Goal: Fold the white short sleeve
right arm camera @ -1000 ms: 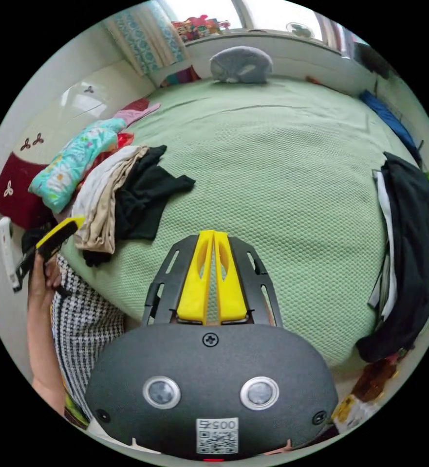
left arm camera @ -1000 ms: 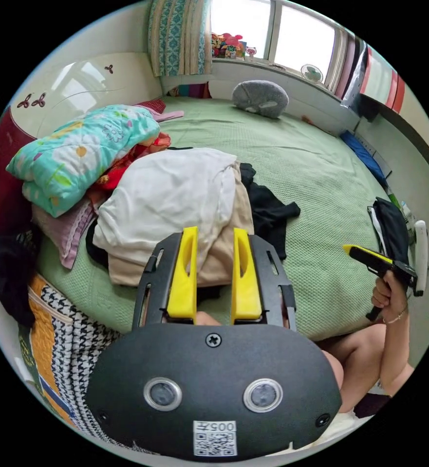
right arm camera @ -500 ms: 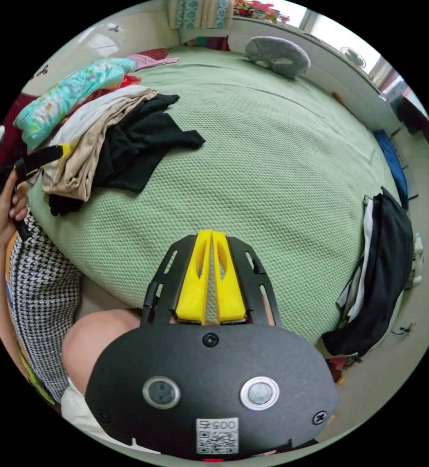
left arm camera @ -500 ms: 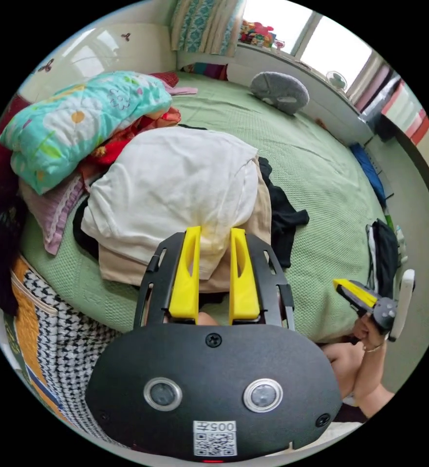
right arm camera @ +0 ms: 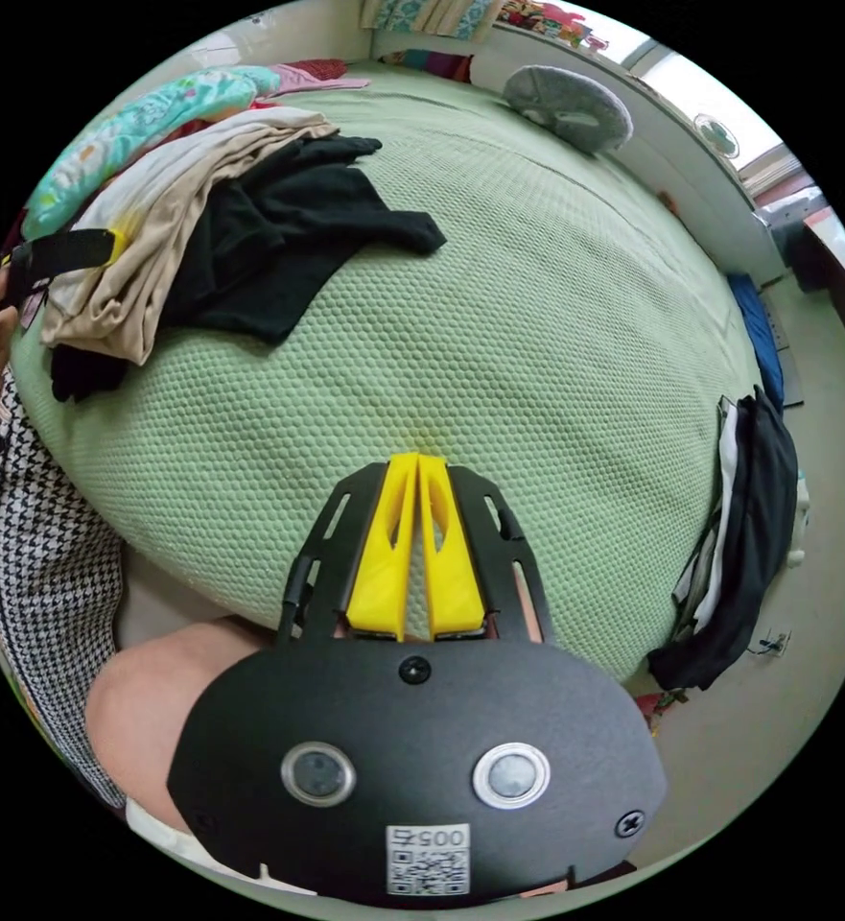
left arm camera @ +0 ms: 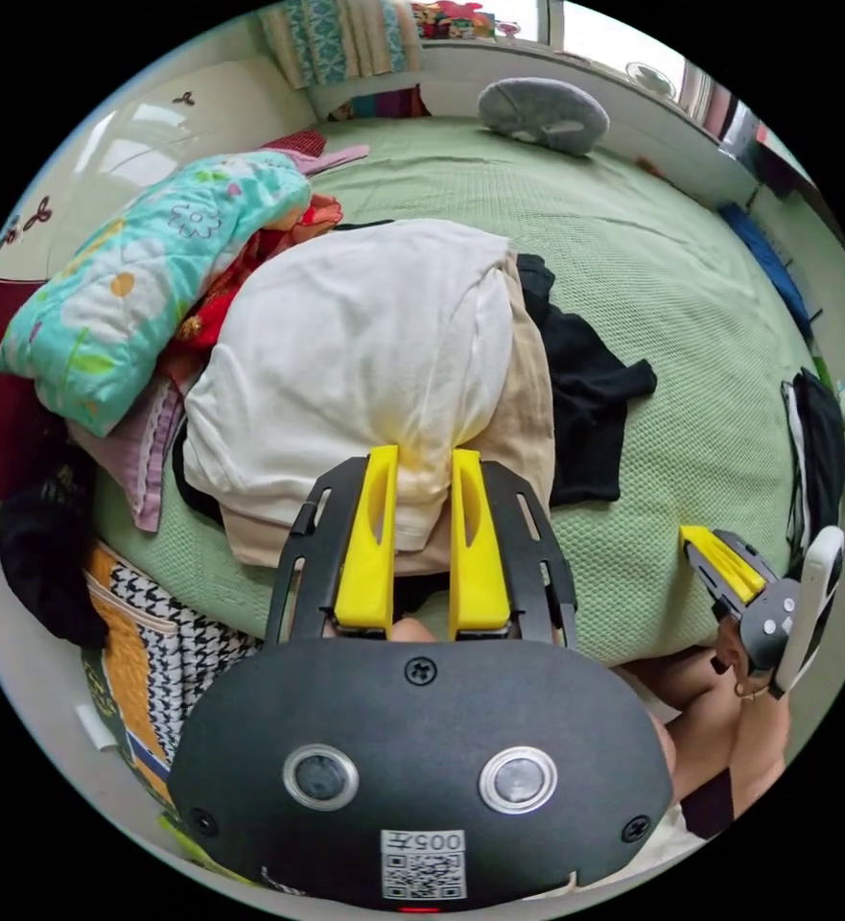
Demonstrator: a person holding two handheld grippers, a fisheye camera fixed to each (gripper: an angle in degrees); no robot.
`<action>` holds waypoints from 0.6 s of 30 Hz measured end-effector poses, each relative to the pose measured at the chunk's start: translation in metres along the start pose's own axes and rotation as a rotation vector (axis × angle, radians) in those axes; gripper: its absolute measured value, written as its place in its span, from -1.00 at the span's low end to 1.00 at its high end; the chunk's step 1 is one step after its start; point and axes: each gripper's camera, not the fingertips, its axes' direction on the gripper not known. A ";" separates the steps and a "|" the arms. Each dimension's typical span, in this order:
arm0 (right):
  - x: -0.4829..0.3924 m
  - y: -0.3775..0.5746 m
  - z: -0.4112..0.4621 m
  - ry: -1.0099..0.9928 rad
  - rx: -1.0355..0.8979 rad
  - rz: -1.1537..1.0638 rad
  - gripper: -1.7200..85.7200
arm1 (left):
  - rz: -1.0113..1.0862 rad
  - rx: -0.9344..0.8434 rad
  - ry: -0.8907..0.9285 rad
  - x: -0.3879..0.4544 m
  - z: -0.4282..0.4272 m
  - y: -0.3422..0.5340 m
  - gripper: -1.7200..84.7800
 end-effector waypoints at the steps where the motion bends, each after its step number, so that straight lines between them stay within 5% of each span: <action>1: 0.000 -0.003 0.002 -0.007 -0.008 0.004 -0.98 | 0.007 0.007 0.002 -0.002 0.002 -0.001 -0.75; 18: 0.010 -0.028 0.018 -0.033 -0.048 -0.049 -0.98 | -0.091 0.017 0.022 -0.017 0.024 -0.027 -0.75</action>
